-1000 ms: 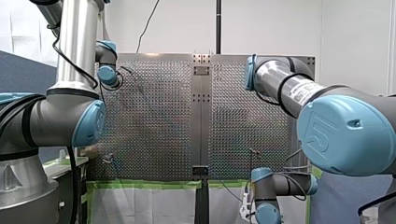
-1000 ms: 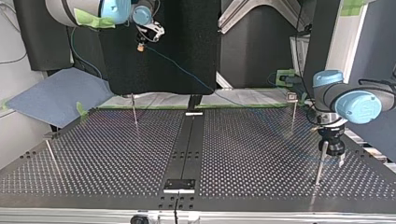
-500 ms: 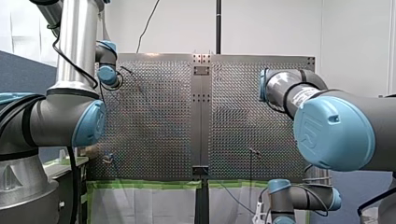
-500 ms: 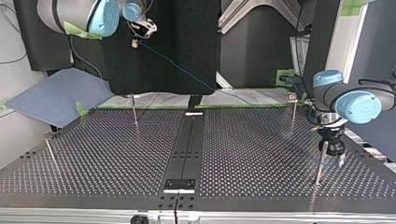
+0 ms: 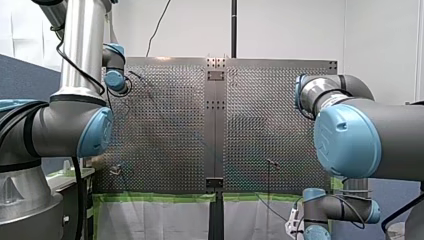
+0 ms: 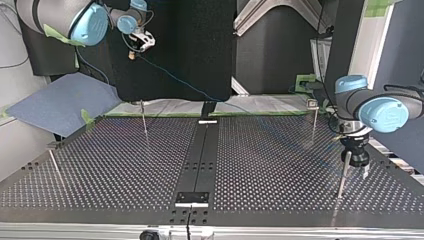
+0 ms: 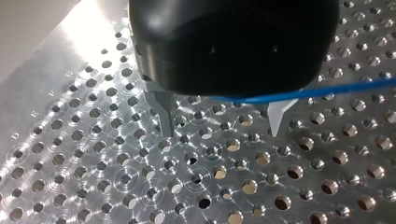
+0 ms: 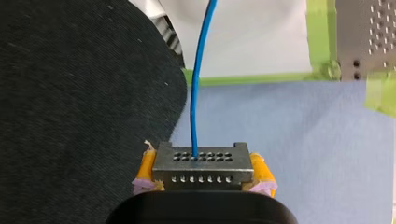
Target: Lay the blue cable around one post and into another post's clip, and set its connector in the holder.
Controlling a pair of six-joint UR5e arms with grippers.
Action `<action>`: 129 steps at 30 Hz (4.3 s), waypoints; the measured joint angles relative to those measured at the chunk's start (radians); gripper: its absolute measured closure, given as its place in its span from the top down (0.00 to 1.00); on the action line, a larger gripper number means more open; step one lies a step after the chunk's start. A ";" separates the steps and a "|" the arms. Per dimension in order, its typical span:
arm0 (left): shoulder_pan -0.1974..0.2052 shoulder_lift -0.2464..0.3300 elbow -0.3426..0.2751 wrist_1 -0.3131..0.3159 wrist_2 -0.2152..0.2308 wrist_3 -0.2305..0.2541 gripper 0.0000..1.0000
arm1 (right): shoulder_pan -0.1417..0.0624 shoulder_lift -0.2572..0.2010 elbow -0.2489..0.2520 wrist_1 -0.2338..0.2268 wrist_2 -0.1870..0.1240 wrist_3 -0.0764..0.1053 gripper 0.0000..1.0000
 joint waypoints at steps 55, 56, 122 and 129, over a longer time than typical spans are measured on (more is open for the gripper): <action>-0.019 0.000 -0.002 0.019 0.066 -0.093 1.00 | -0.155 -0.313 -0.032 0.189 -0.135 0.012 0.47; -0.018 0.000 -0.002 0.019 0.068 -0.105 1.00 | -0.155 -0.322 -0.032 0.190 -0.135 0.013 0.47; 0.104 0.062 -0.092 -0.099 -0.065 -0.184 1.00 | -0.124 -0.457 -0.032 0.188 -0.154 0.034 0.47; 0.104 0.133 -0.092 -0.170 -0.097 -0.113 1.00 | -0.124 -0.457 -0.032 0.181 -0.157 0.046 0.47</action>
